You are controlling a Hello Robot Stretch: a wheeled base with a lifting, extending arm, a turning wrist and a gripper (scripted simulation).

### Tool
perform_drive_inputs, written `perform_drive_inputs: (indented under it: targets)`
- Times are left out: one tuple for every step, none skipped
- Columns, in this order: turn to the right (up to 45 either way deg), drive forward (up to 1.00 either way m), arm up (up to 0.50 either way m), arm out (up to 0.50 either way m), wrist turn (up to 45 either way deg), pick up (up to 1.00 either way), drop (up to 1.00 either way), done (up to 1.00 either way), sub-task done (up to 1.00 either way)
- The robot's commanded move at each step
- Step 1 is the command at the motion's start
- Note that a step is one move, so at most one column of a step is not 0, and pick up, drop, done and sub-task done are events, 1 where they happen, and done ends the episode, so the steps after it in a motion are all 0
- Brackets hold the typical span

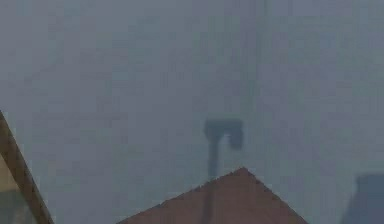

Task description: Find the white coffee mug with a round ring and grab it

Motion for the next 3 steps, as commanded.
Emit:
perform_drive_inputs:
  targets:
    - [45.0, 0.00, 0.00, 0.00, 0.0, 0.00, 0.00, 0.00, 0.00]
    - [45.0, 0.00, 0.00, 0.00, 0.0, 0.00, 0.00, 0.00, 0.00]
    - [0.0, 0.40, 0.00, 0.00, 0.0, 0.00, 0.00, 0.00, 0.00]
